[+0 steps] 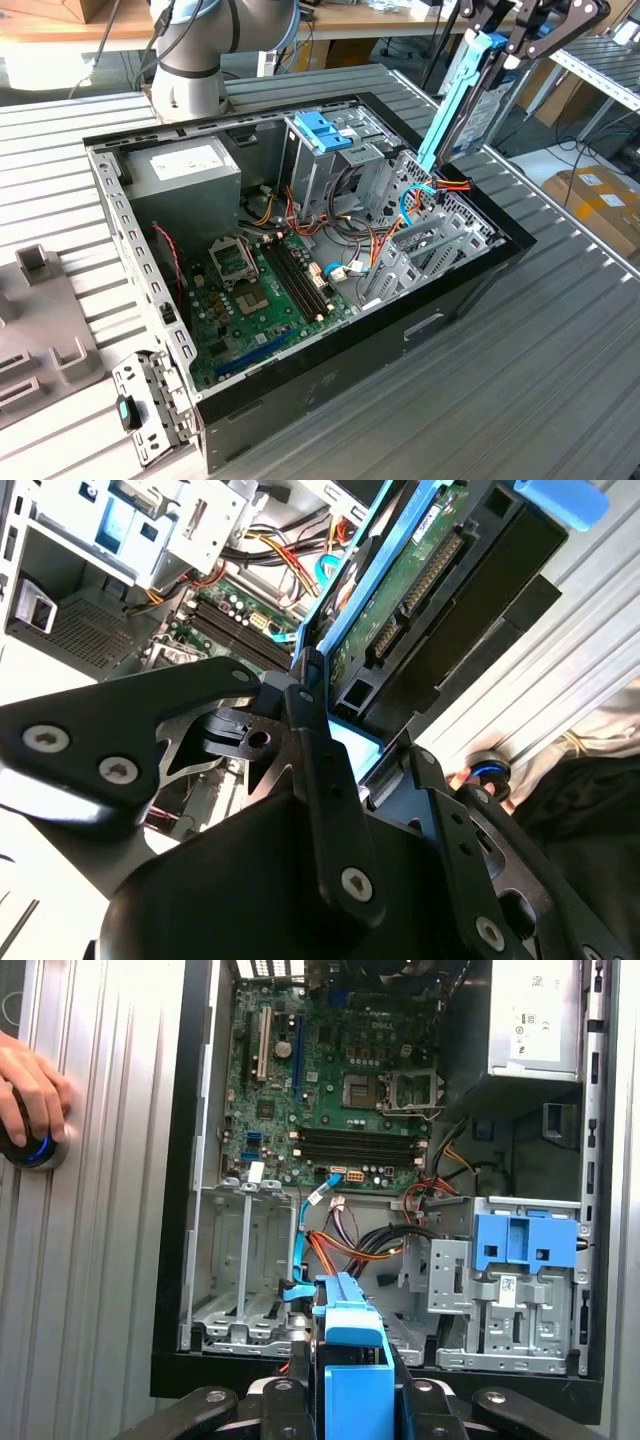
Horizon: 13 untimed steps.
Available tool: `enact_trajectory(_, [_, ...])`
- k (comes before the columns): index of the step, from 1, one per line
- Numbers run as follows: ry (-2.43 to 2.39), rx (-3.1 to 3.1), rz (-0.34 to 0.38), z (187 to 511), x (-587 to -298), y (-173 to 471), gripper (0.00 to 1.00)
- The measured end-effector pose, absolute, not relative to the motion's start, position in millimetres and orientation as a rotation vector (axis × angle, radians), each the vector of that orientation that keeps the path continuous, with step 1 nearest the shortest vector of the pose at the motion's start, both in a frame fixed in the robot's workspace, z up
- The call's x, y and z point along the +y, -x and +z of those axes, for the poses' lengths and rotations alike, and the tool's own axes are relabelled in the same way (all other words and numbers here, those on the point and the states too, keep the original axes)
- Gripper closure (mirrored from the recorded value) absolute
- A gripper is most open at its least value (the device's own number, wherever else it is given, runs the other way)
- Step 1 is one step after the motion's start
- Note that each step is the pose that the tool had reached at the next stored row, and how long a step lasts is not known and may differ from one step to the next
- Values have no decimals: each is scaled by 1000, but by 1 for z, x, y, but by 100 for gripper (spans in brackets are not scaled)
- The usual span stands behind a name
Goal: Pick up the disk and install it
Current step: 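Pick up the disk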
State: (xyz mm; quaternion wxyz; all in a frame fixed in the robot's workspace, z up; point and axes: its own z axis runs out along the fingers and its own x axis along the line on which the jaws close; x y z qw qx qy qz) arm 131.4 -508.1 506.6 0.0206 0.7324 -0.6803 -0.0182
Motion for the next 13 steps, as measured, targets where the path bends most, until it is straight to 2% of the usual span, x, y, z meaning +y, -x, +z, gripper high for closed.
enact_trajectory(13, [-2271, -2110, -56, 506, -520, -132, 63])
